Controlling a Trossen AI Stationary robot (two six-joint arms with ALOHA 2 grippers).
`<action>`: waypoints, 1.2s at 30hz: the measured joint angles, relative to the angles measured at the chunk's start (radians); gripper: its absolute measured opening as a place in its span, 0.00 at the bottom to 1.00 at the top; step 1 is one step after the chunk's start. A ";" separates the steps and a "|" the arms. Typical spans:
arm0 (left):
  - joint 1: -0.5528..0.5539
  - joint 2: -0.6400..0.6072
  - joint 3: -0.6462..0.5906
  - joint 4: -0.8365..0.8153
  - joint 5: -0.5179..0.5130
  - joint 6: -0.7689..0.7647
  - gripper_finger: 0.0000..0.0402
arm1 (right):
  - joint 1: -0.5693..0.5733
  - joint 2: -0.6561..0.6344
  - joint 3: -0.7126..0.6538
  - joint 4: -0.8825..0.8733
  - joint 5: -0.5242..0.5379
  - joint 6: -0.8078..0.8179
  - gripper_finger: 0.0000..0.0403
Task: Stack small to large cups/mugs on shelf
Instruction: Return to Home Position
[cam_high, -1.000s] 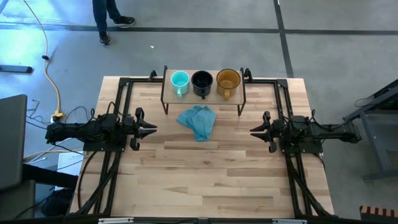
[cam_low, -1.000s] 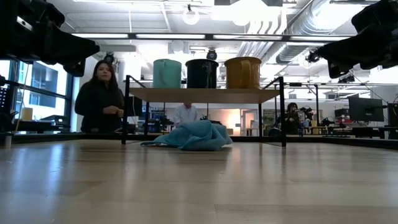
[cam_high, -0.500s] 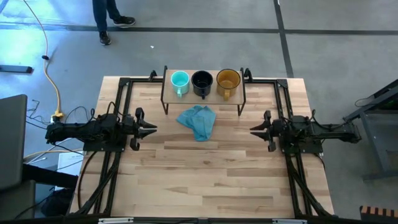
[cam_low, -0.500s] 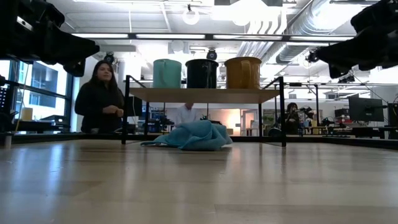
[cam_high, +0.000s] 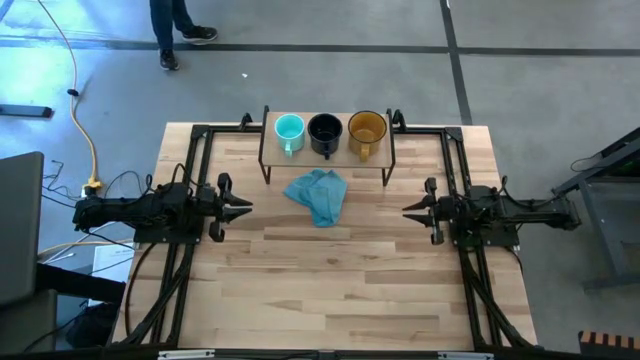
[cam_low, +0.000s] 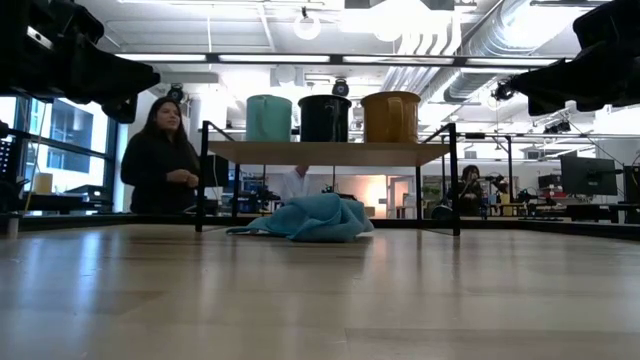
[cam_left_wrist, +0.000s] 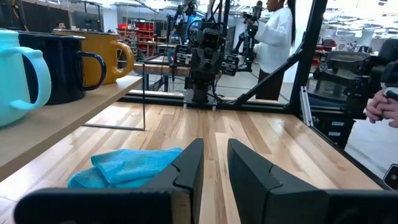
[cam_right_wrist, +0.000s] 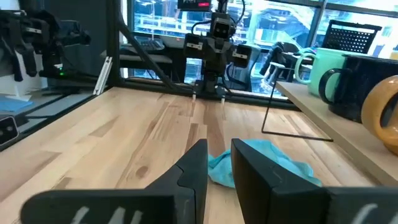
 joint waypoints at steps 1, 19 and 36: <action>0.000 0.000 0.000 0.000 0.000 0.000 0.16 | 0.000 0.000 0.000 0.000 -0.001 0.001 0.15; 0.000 0.000 0.000 0.000 0.000 0.000 0.16 | 0.000 0.000 0.000 -0.008 0.049 0.030 0.15; 0.000 0.000 0.000 0.000 0.000 0.000 0.16 | 0.000 0.000 0.000 -0.009 0.049 0.028 0.15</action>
